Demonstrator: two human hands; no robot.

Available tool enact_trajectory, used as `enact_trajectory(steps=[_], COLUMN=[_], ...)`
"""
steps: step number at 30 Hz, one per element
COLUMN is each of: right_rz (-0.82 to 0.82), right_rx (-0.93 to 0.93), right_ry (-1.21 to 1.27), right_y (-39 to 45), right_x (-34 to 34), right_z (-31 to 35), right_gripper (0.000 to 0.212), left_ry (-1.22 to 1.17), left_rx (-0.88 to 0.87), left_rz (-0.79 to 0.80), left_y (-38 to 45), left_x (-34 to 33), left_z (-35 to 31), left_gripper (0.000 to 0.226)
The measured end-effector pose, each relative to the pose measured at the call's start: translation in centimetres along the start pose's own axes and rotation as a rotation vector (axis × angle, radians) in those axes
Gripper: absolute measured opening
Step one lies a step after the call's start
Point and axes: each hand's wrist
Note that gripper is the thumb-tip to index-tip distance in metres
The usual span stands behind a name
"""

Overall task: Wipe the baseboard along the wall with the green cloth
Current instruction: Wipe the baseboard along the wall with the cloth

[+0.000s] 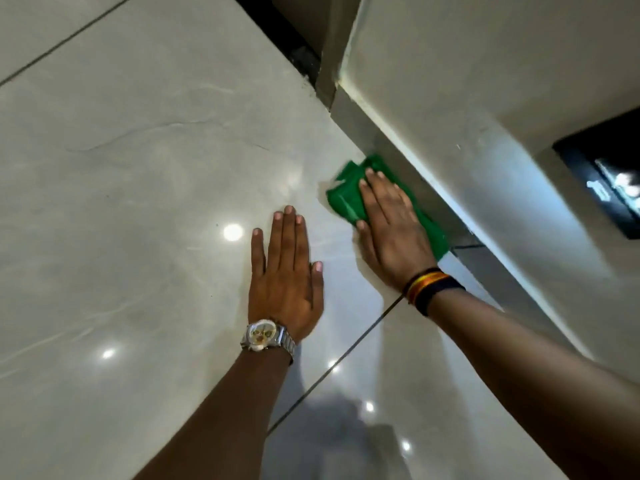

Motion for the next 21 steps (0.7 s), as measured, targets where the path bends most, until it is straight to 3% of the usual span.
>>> enact_trajectory(steps=[9, 16, 21], right_rz=[-0.011, -0.030, -0.125], right_rx=[0.088, 0.014, -0.017], right_ry=[-0.023, -0.013, 0.033], right_y=[12.8, 2.1, 4.5], right_x=[-1.4, -0.3, -1.4], right_z=[5.1, 1.3, 2.3], right_gripper=[0.062, 0.061, 0.056], left_ry=[0.012, -0.013, -0.023], left_rx=[-0.014, -0.008, -0.020], left_rz=[0.064, 0.052, 0.085], left_y=[0.3, 0.2, 0.2], left_x=[-0.2, 0.9, 0.5], left_z=[0.2, -0.1, 0.1], left_gripper=[0.071, 0.068, 0.070])
Point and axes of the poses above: each hand's wrist, its own y-axis towards the middle knuckle, its own x-axis out of the back of the hand, z = x × y, and after that the axes turned 12 degrees about y, right-handed
